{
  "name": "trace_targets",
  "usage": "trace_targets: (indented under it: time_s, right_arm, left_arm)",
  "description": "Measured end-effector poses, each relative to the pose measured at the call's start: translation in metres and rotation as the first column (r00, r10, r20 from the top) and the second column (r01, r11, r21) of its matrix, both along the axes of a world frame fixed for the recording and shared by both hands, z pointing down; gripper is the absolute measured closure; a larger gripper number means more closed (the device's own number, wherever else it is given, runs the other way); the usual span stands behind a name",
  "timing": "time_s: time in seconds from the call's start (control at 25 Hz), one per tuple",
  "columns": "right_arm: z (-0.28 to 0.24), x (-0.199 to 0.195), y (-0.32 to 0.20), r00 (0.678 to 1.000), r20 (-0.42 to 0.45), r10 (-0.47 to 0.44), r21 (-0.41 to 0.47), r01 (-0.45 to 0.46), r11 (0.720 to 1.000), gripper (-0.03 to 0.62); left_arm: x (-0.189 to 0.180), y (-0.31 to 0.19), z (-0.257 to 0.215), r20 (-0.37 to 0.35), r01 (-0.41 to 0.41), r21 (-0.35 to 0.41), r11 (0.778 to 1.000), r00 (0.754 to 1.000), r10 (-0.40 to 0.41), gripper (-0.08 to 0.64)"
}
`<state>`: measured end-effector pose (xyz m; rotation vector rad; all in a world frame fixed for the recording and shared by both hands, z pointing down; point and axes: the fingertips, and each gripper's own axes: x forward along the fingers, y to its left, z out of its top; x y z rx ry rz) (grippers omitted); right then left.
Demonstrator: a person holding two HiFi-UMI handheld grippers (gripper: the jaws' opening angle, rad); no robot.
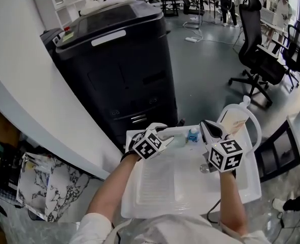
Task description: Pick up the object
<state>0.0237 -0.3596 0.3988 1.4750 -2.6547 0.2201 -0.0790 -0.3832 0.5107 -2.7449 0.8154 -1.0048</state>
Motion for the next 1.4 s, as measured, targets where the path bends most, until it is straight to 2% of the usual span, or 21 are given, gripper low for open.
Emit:
trace_targets:
  time_s: [0.28,0.6,1.04,1.24,1.4]
  right_arm:
    - [0.003,0.007,-0.002,1.000,-0.009,0.018,-0.010,-0.019,1.000,0.589]
    - [0.006,0.019,-0.005,0.999,-0.021,0.048,-0.016,-0.048,0.999,0.589]
    - [0.019,0.027,-0.008,0.998,-0.037,0.060,-0.040,-0.062,0.997,0.589]
    - [0.026,0.027,-0.009,0.997,-0.042,0.058,-0.058,-0.060,0.996,0.589]
    - [0.032,0.027,-0.010,0.997,-0.044,0.057,-0.071,-0.060,0.996,0.589]
  left_arm:
    - [0.013,-0.001,0.030,0.108,-0.095,-0.075,0.993,0.989,0.103,0.362]
    - [0.027,0.005,0.069,0.235,-0.200,-0.158,0.967,0.943,0.234,0.362]
    - [0.033,0.011,0.105,0.260,-0.235,-0.262,0.936,0.917,0.303,0.362]
    - [0.033,0.013,0.121,0.273,-0.232,-0.284,0.930,0.911,0.311,0.362]
    - [0.031,0.021,0.135,0.289,-0.235,-0.329,0.915,0.897,0.335,0.364]
